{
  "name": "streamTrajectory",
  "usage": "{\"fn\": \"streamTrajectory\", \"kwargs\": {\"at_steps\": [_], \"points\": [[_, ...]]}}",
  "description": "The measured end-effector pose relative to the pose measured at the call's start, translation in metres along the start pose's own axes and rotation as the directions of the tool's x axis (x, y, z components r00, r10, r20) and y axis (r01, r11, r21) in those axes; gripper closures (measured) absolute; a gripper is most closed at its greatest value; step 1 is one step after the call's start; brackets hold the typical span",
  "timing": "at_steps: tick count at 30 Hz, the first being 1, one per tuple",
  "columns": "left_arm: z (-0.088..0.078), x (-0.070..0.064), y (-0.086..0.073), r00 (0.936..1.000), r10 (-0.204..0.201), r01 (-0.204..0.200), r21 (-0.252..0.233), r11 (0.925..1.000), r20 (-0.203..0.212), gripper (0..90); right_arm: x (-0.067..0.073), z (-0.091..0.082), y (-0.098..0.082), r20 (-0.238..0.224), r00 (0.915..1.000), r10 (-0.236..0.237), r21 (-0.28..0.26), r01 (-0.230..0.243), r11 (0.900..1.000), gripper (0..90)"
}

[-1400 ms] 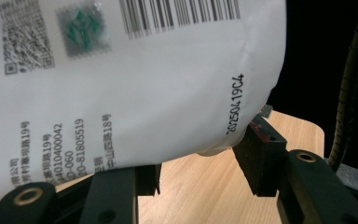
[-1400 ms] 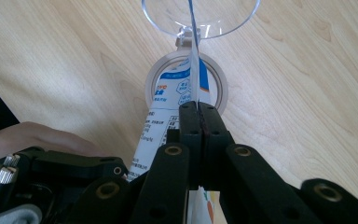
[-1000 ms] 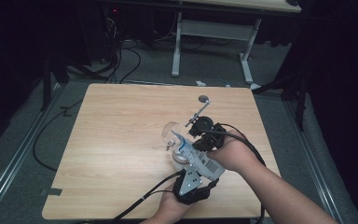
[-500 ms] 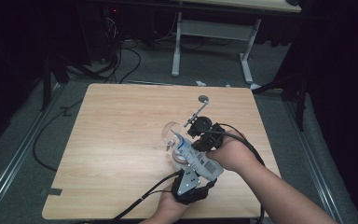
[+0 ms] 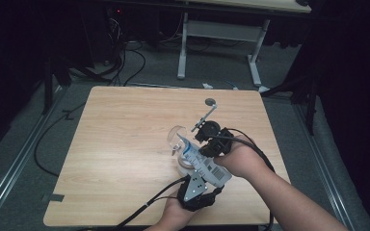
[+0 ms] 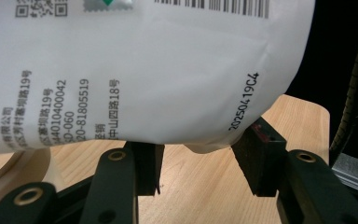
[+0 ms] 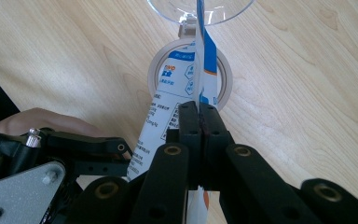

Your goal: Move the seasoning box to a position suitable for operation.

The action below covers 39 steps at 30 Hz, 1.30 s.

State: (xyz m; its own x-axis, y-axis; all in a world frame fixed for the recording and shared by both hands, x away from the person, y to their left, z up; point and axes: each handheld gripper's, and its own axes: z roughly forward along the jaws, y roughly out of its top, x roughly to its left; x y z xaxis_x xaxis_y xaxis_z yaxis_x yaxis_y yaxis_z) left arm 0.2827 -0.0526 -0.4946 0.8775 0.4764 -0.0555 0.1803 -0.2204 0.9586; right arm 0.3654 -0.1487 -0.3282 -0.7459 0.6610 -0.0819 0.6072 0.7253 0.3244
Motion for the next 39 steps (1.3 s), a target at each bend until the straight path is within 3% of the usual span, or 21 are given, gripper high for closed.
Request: {"fn": "streamTrajectory", "kwargs": {"at_steps": [14, 39], "points": [[-0.001, 0.002, -0.002, 1.0, -0.003, 0.003, 0.001, 1.0, -0.009, 55.0, -0.001, -0.002, 0.0, 0.002, 1.0, 0.0, -0.004, 0.0, 1.0, 89.8], [-0.003, 0.015, -0.024, 0.9989, -0.026, 0.028, 0.052, 0.9983, -0.039, 55.5, 0.0, -0.002, -0.005, -0.002, 1.0, 0.01, 0.01, -0.01, 1.0, 89.7]]}}
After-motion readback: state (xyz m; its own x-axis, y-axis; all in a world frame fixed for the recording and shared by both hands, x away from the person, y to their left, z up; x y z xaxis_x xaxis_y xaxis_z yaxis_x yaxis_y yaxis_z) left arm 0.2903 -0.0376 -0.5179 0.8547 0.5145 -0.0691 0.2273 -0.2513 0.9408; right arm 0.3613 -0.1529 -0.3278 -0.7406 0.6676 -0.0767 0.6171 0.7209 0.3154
